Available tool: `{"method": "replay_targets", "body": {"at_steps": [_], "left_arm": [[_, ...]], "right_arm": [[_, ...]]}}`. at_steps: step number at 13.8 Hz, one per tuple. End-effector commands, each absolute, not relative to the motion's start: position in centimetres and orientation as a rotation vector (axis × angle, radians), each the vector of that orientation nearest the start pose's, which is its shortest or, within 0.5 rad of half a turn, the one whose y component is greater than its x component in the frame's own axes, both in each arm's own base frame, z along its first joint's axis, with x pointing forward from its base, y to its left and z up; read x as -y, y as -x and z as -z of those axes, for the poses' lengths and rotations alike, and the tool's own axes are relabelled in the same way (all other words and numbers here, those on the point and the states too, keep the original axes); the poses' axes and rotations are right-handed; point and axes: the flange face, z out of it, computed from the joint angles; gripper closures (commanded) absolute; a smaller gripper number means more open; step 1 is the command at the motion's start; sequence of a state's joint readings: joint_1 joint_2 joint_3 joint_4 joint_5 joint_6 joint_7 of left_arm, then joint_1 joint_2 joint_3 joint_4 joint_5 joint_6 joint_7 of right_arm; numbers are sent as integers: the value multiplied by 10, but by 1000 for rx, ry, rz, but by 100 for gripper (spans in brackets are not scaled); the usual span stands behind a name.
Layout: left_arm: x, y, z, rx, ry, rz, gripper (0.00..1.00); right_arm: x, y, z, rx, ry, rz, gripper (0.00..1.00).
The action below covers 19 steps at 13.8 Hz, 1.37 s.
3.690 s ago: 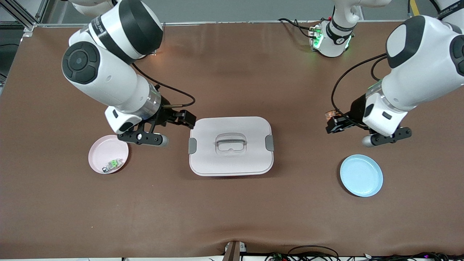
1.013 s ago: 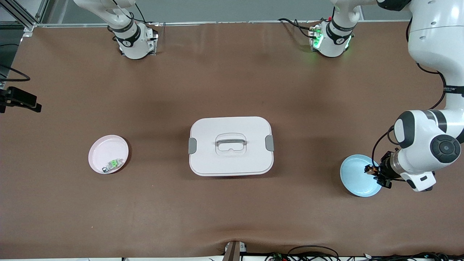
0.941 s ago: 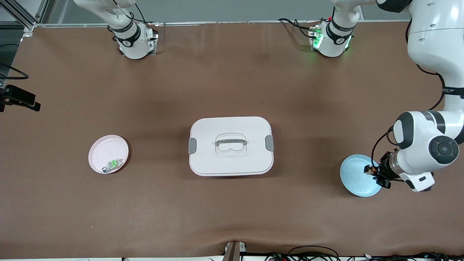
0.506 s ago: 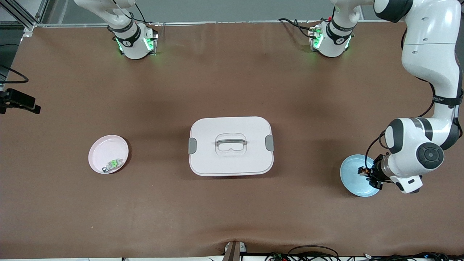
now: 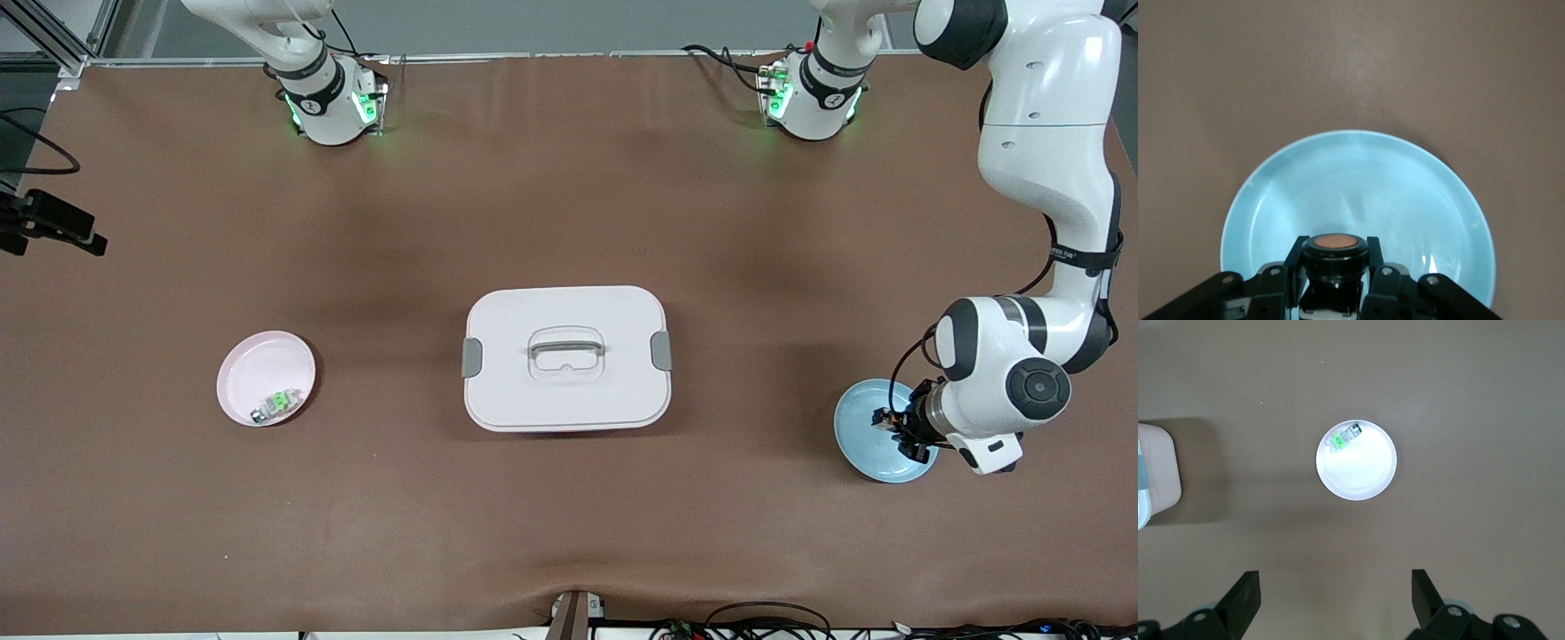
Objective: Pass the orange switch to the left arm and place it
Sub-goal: 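Lower the switch onto the light-blue plate with the left gripper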
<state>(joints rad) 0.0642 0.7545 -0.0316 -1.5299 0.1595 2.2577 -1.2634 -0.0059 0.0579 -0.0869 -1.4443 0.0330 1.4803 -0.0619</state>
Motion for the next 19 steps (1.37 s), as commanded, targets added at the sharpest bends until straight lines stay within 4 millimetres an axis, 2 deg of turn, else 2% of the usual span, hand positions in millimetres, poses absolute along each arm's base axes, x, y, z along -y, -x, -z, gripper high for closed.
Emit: {"method": "replay_targets", "body": {"at_steps": [1,11,13,15,17,18,19], "left_arm": [[-36,-708,-198,1699,2490,101,100],[-37,-707,-190,1695,2490,95,100],[-38,-707,-190,1692,2491,95,88],[-37,-707,-190,1691,2493,94,56],[-37,-708,-192,1690,2495,98,30],[-37,-708,-192,1690,2495,98,13],[-37,-708,-193,1689,2497,100,0]], "right_arm": [[45,-553,-646,-50,3097,7,0],[40,-544,-646,-40,3085,-65,0],[39,-543,-647,-39,3081,-72,0],[40,-541,-649,-46,3056,-71,0],[41,-540,-649,-63,3037,-75,0],[42,-540,-649,-68,3035,-77,0],[41,-540,-649,-66,3037,-78,0]]}}
